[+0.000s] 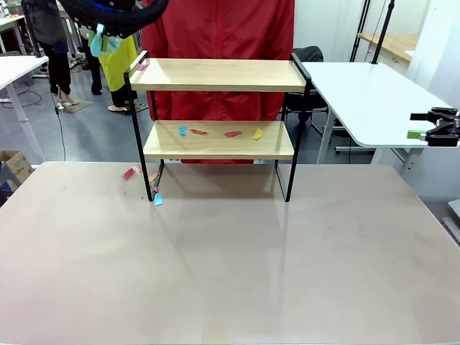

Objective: Clean the shelf.
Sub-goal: Clean the specific section of the Shelf indicated by the human with the Duster.

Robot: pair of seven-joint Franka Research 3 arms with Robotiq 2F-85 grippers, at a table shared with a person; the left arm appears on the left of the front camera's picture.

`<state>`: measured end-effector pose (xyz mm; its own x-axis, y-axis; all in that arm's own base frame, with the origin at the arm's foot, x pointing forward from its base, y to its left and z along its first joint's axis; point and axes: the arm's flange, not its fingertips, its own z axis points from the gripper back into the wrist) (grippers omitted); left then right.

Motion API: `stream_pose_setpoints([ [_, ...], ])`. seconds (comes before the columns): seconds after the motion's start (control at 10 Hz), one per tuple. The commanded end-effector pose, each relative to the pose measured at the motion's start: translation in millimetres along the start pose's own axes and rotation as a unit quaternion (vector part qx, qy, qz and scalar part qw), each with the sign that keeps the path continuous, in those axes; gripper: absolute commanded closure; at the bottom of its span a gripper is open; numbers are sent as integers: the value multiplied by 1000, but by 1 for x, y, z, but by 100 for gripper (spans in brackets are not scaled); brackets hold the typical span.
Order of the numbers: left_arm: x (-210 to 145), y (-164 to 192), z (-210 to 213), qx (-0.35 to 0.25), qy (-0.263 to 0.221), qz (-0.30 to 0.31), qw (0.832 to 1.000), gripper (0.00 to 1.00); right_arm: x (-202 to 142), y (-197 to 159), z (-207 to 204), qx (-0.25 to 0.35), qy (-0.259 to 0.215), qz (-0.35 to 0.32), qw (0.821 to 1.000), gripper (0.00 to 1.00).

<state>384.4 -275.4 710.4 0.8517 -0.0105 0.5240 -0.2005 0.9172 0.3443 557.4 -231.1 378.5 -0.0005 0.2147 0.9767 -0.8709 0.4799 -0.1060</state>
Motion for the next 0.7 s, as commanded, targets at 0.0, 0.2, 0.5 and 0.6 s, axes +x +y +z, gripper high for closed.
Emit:
stream_pose_setpoints([
  [0.0, -10, 11, -9, -47, -14, 12, 999, 87, 7, 0, -1, -1, 7, -6, 1000, 0],
  [0.2, 1, 0, 2, -20, -7, 5, 1000, 87, 7, 0, -1, -1, 7, -6, 1000, 0],
  [0.5, 1, 0, 2, -20, -7, 5, 1000, 87, 7, 0, -1, -1, 7, -6, 1000, 0],
  [0.6, 1, 0, 2, -20, -7, 5, 1000, 87, 7, 0, -1, -1, 7, -6, 1000, 0],
])
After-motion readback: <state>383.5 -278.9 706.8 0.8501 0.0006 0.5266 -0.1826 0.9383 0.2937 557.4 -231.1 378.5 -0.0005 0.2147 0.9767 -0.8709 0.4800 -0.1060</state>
